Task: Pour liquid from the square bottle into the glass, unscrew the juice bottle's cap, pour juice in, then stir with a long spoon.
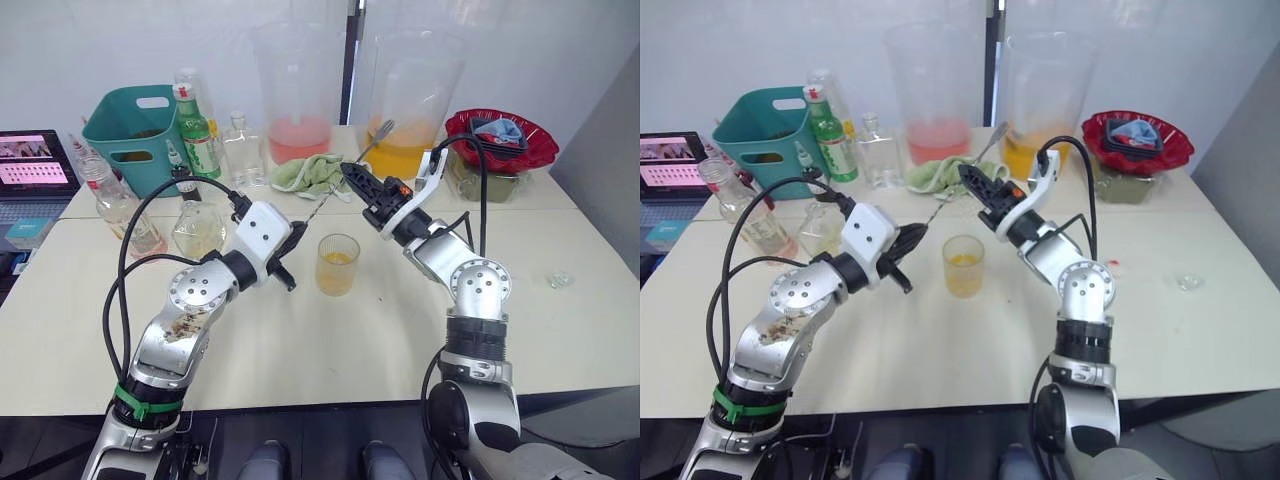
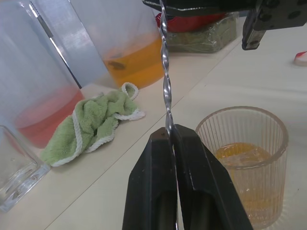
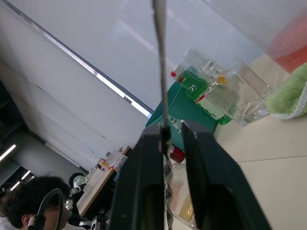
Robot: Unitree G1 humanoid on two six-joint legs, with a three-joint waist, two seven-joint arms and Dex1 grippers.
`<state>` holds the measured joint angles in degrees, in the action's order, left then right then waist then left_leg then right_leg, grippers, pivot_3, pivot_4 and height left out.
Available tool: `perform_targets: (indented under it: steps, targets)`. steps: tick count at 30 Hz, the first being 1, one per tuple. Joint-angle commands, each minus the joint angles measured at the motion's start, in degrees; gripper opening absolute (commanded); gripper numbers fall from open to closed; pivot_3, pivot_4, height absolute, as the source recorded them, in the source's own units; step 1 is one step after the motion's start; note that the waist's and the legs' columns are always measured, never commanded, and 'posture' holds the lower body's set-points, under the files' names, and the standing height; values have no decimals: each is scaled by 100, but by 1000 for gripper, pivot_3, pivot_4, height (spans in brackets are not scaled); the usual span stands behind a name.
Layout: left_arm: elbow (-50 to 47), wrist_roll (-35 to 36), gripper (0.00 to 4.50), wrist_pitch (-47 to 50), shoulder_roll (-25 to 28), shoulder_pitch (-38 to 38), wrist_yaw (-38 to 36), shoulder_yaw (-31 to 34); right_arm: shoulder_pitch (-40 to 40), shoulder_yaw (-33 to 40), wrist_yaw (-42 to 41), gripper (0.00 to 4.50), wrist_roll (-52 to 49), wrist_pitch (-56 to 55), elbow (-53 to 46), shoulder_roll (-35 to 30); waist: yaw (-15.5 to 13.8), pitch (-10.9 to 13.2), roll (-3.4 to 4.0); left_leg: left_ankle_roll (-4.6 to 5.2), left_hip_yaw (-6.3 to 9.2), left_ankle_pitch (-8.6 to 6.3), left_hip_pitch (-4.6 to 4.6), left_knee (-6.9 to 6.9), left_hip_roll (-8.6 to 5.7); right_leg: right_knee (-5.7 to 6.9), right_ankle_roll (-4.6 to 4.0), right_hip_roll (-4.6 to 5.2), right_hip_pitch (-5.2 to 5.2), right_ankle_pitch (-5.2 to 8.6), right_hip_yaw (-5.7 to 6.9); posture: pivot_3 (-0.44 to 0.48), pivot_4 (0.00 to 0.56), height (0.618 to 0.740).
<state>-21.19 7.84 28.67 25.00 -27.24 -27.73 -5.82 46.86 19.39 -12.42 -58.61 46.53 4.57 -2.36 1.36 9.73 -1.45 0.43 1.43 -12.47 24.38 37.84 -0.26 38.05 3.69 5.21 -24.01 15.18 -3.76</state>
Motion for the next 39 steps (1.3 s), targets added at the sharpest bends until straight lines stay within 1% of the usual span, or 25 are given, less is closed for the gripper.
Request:
perform_targets:
  steps: [1, 5, 7, 8, 9, 11, 12, 13, 14, 16, 17, 18, 19, 20, 22, 24, 26, 31, 34, 36, 39]
  targets:
    - [-10, -15, 0, -58, 7, -183, -16, 68, 131, -77, -163, 15, -3, -206, -244, -28, 4, 0, 0, -1, 0, 0, 2, 0, 0, 0, 0, 0, -3, 0, 0, 0, 150, 740]
    - [18, 29, 0, 64, -37, -190, 57, 134, 108, -132, -218, 15, 63, -344, -272, -64, 12, 0, 0, -1, -1, 1, 2, 0, 0, 0, -1, 0, -3, 0, 0, 0, 150, 740]
    - [27, 115, 665, 83, -98, -178, 91, 231, 101, -136, -248, 0, 75, -381, -281, -81, 12, 0, 0, -1, -1, 1, 2, 0, 0, 1, -1, 0, -4, 0, 0, 0, 150, 740]
    - [16, 139, 917, 95, -115, -175, 96, 258, 97, -138, -246, 0, 68, -388, -293, -85, 14, 0, 0, -1, -1, 1, 3, 0, 1, 1, -1, 0, -4, -1, 0, 0, 150, 740]
    - [7, 188, 1338, 128, -129, -177, 103, 325, 96, -145, -267, 0, 75, -403, -306, -107, 16, 0, 0, -1, -1, 1, 3, 0, 2, 1, -1, 0, -4, -1, 0, 0, 150, 740]
    - [41, 300, 1877, 77, -30, -188, -13, 505, 129, -121, -329, 0, 101, -479, -308, -180, 24, 0, 0, -1, -1, 1, 3, 0, 2, 1, -1, -1, -5, -1, 0, 0, 150, 740]
    - [63, 343, 2287, 46, 19, -193, -77, 579, 146, -112, -355, 0, 117, -515, -302, -212, 26, 0, 0, -1, -1, 1, 3, 0, 2, 1, -1, -1, -5, -1, 0, 0, 150, 740]
    - [112, 399, 2561, 26, 84, -220, -131, 702, 179, -82, -405, 0, 146, -609, -298, -259, 31, 0, 0, -1, -1, 1, 3, 0, 2, 1, -1, -1, -5, -1, 0, 0, 150, 740]
    - [197, 596, 2915, 68, 194, -269, -229, 996, 289, 67, -501, 0, 117, -753, -271, -411, 35, 0, 0, -1, -1, 1, 3, 0, 2, 1, -1, -1, -6, -1, 0, 0, 150, 740]
    - [289, 852, 3585, 101, 377, -310, -399, 1340, 439, 230, -678, 0, 83, -896, -222, -693, 38, 0, 0, -2, -1, 2, 8, 0, 2, 0, -2, -1, -11, -1, 0, 0, 150, 740]
    - [310, 992, 4050, 117, 488, -312, -523, 1473, 540, 290, -741, 0, 66, -904, -180, -865, 38, 0, 1, -3, -2, 2, 10, 0, 1, 1, -1, -1, -13, -1, 1, 0, 150, 740]
    - [306, 1159, 4314, 167, 554, -308, -646, 1564, 631, 315, -788, 0, 52, -893, -135, -996, 39, 0, 1, -3, -2, 3, 13, 0, 1, -1, -2, -1, -15, -1, 1, 0, 150, 740]
    - [315, 1403, 4449, 243, 608, -335, -770, 1716, 731, 268, -978, 0, 141, -906, -72, -1198, 39, 0, 1, -3, -2, 2, 13, 0, 2, -1, -1, -1, -15, -1, 2, 0, 150, 740]
    - [356, 1739, 4449, 407, 643, -418, -874, 1925, 825, 168, -1240, 0, 272, -943, -18, -1403, 37, 0, 0, -3, -2, 2, 13, 0, 2, -1, -1, 0, -14, -1, 2, 0, 150, 740]
    - [478, 2149, 4449, 573, 815, -569, -1118, 2179, 1021, 27, -1688, 0, 377, -913, 144, -1725, 47, 0, 0, -3, -3, 2, 15, 0, 2, -5, -1, 0, -14, -1, 3, 0, 150, 740]
    - [546, 2422, 4449, 750, 1030, -627, -1371, 2252, 1233, -90, -2079, 0, 523, -946, 371, -1970, 79, 0, 0, -3, -3, 2, 14, 0, 5, -7, -1, -4, -12, -1, 4, 0, 150, 740]
    - [532, 2567, 4449, 864, 1295, -540, -1678, 2182, 1393, -211, -2459, 0, 671, -1002, 568, -2152, 111, 0, 0, -3, -5, 3, 12, 0, 6, -6, -2, -4, -12, -1, 4, 0, 150, 740]
    - [273, 2962, 4449, 1175, 1830, 50, -2340, 2076, 1707, -630, -3334, 0, 1108, -1089, 836, -2494, 135, 1, 1, -3, -7, 2, 11, -4, 8, -5, -2, -4, -15, 0, 4, 0, 150, 740]
    - [13, 3021, 4449, 1258, 2065, 607, -2580, 1980, 1622, -972, -3738, 0, 1412, -1199, 715, -2536, 131, 1, 1, -3, -8, 2, 11, -4, 11, -6, -2, -4, -16, 0, 4, 0, 150, 740]
    - [-169, 3100, 4449, 1331, 2106, 872, -2587, 1951, 1524, -1107, -3902, 0, 1529, -1231, 656, -2519, 127, 1, 1, -3, -8, 2, 11, -4, 10, -7, -2, -2, -15, 0, 4, 0, 150, 740]
    - [-326, 3225, 4449, 1354, 2029, 1075, -2482, 1965, 1328, -1411, -4153, 0, 1885, -1478, 590, -2497, 77, 1, 0, -3, -6, 2, 15, -2, 14, -7, -2, 3, -15, -1, 5, 0, 150, 740]
